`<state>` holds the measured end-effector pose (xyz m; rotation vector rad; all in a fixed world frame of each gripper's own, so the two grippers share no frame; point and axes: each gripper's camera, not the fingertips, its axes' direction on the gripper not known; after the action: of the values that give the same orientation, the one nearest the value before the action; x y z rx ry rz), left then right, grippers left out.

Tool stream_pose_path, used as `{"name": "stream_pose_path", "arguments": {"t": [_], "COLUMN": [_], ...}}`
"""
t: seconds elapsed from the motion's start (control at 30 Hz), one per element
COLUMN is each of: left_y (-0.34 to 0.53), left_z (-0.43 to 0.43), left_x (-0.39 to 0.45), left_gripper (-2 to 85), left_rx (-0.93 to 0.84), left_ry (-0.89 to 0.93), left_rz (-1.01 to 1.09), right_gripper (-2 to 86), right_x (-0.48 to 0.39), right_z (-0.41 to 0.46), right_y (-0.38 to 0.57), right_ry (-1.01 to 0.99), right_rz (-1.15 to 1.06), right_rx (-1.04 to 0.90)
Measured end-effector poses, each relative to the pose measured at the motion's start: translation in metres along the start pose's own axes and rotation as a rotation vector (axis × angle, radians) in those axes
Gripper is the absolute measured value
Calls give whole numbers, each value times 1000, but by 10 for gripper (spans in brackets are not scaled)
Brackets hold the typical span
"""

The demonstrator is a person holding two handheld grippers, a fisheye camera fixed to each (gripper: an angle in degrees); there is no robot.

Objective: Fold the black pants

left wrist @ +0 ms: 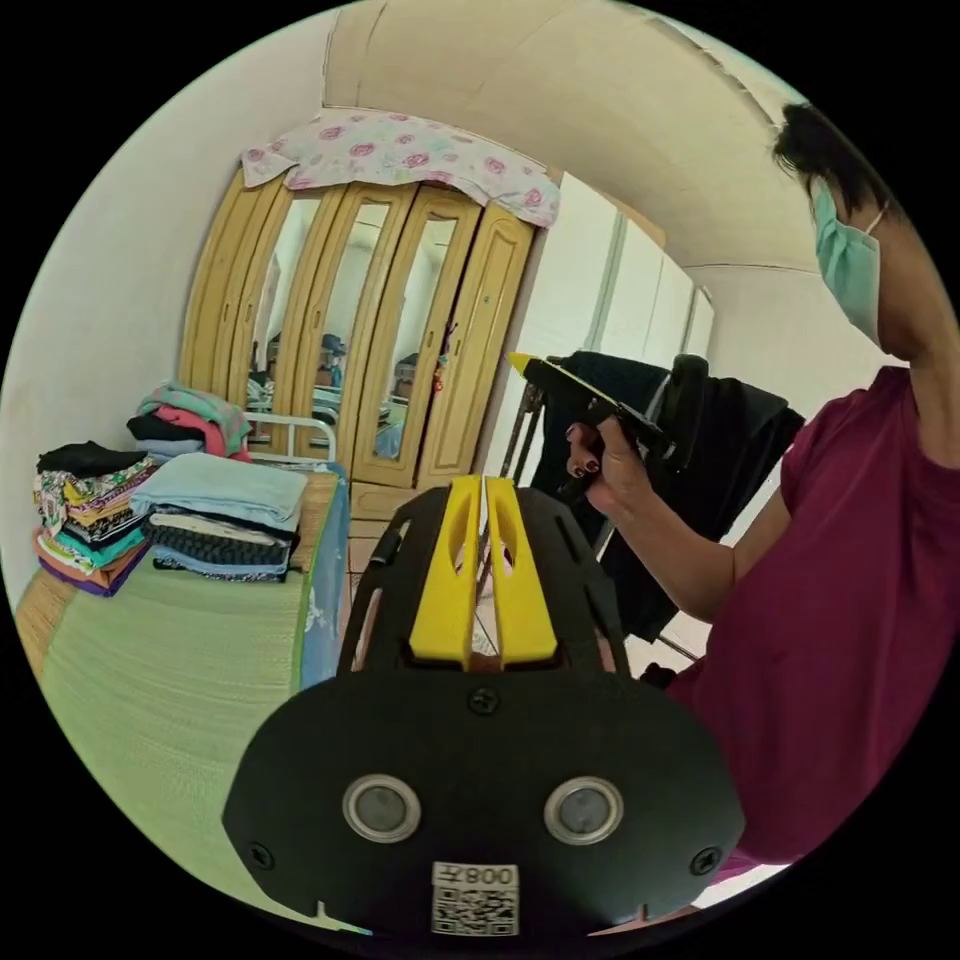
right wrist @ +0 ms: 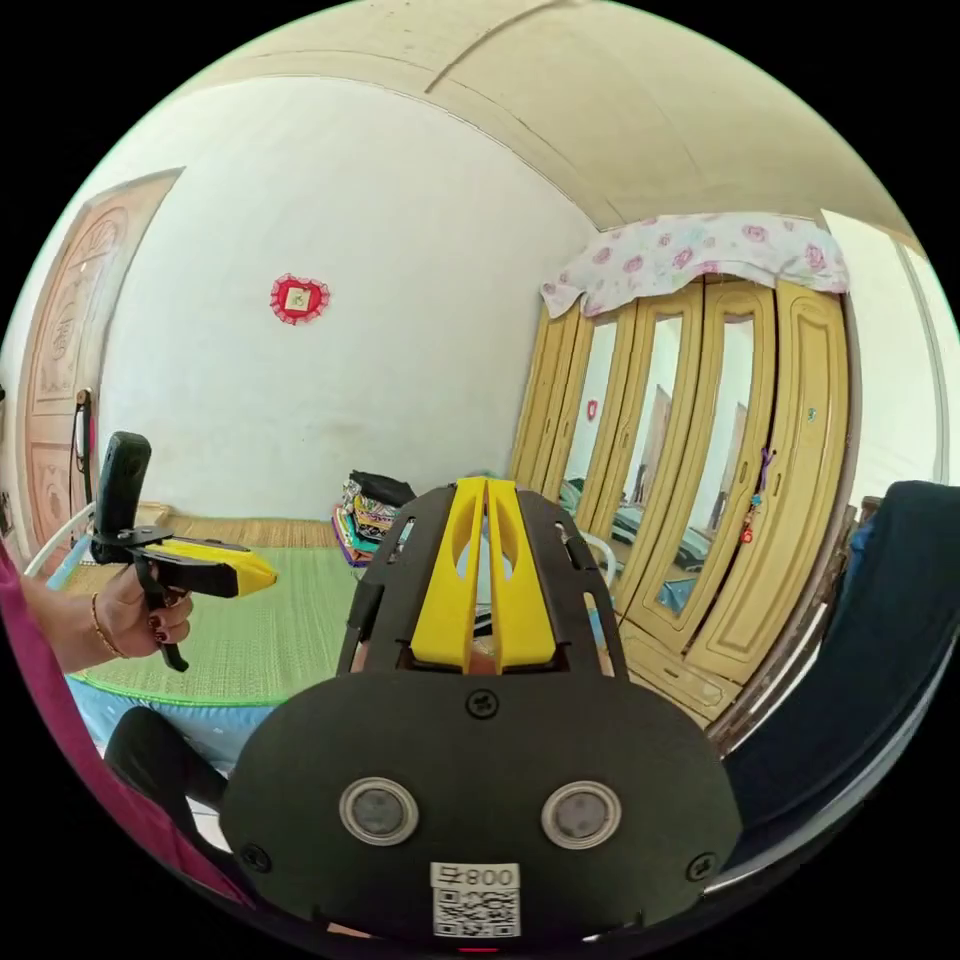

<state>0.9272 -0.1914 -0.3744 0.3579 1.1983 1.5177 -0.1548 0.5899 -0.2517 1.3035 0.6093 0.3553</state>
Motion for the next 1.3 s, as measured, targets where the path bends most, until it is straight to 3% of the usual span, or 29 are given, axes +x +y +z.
{"name": "stream_pose_path", "arguments": {"t": [0.33, 0.57, 0.9, 1.3], "left_y": [-117, -187, -272, -396], "left_z": [16, 32, 45, 28], "left_x": [104, 157, 224, 292], "left_gripper": [58, 84, 87, 83], "left_rx": [-29, -86, -116, 26], "left_ry": [198, 233, 252, 412], "left_rz": [204, 287, 354, 418], "right_gripper": [13, 60, 69, 70], "right_x": [77, 120, 164, 184], "right_z": [-96, -161, -174, -170], "right_y": [-84, -134, -170, -185], "right_ry": [62, 79, 101, 157], "right_rz": [58, 89, 112, 130], "right_rx": [77, 211, 226, 177]}}
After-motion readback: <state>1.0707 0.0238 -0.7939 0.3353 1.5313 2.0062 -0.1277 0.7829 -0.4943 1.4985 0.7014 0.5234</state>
